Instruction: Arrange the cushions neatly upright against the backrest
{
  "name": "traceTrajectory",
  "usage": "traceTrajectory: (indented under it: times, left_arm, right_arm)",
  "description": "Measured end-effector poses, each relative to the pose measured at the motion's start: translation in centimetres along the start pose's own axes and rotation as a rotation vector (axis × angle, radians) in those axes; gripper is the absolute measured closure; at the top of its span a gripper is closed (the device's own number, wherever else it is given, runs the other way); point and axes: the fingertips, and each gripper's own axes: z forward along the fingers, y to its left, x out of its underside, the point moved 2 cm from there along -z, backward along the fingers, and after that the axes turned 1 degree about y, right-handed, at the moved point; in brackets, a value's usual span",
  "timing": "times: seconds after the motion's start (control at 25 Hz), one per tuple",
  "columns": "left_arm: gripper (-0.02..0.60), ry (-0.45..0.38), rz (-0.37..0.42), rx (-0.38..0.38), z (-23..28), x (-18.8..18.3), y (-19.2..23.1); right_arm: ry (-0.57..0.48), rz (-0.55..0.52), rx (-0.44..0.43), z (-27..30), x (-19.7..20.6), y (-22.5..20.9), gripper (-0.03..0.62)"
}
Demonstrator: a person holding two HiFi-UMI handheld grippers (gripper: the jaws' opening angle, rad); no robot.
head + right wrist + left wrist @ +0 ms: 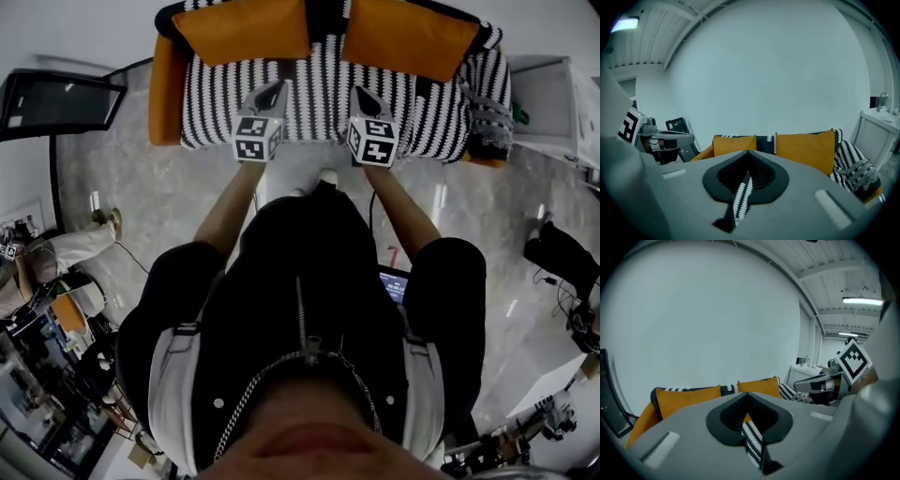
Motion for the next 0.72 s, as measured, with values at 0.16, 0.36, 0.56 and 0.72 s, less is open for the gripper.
traceTrajectory:
  times: [0.16,0.36,0.56,0.72]
  left_arm:
    - [0.572,-0.003,-0.016,0.001,-2.5,1.6,-0.2]
    - [0.572,-0.021,-0.056,0.005,-5.9,2.5,-0.2]
    - [0.572,-0.043,-0.041,0.031,-8.5,3.0,-1.2]
    - [0.572,-0.044,-0.046,0.046,-10.4,4.2,-1.6]
  right_arm:
    - [-0.001,-0.022,-0.002,-1.8,1.5,2.4,0.592]
    - [0.013,-0.017,-0.027,-3.8,2.7,6.3,0.592]
    - [-0.007,-0.018,-0.037,-5.5,3.2,8.7,0.592]
    - [-0.008,-0.02,-0.042,-7.0,4.1,10.3,0.592]
